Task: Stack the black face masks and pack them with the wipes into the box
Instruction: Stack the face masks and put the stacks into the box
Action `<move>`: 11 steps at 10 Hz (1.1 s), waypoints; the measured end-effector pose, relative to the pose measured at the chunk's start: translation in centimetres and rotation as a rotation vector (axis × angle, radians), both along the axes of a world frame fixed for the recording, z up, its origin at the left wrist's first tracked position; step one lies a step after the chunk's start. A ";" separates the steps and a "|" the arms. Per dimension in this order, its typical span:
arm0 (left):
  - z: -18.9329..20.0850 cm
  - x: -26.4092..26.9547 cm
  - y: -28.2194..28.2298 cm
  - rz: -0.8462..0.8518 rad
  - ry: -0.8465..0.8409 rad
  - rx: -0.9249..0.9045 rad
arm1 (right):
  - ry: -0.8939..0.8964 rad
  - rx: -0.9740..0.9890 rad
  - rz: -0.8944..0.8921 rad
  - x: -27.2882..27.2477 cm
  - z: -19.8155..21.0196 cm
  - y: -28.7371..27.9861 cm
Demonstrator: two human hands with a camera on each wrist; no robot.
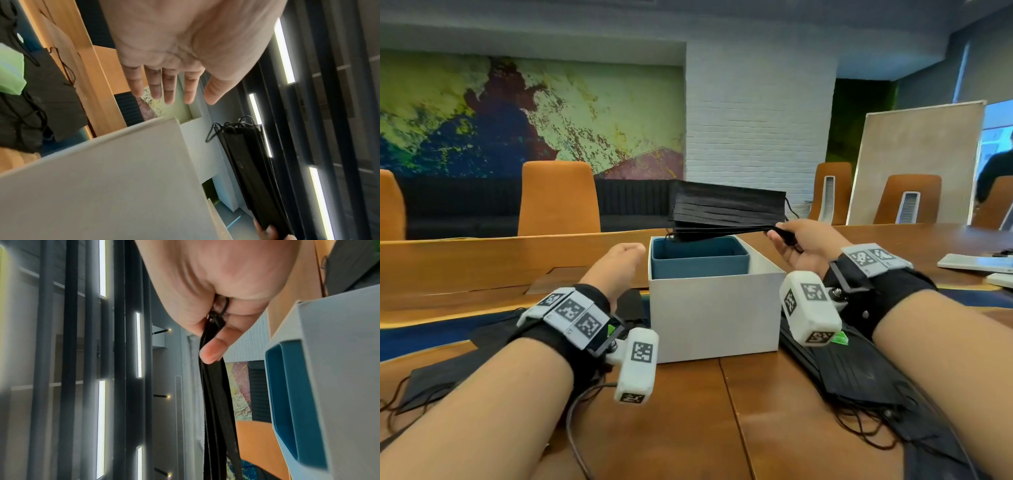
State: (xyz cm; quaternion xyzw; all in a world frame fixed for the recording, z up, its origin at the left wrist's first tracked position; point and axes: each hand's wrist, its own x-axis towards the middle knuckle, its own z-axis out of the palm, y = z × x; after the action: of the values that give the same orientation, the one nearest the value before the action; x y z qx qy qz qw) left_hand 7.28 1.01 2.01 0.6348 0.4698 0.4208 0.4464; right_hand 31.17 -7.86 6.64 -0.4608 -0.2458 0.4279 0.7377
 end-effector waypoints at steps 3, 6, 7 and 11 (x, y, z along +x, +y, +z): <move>-2.1 1.8 4.0 -0.153 -0.005 -0.400 | -0.129 -0.194 -0.036 2.1 2.2 8.3; -2.9 1.2 4.4 -0.208 -0.070 -0.533 | -0.688 -0.439 0.028 3.2 1.7 15.5; -3.1 1.0 4.4 -0.213 -0.082 -0.539 | -1.222 -0.561 0.021 3.6 0.1 17.1; -3.8 1.2 4.8 -0.201 -0.075 -0.552 | -0.757 -0.406 0.174 4.8 -2.4 19.8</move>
State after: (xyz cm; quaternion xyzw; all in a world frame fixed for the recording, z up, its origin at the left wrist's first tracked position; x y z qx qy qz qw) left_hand 8.46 5.80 -1.76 0.5167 0.4845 0.2543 0.6585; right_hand 36.00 11.97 4.25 -0.6982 -0.4480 0.3290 0.4512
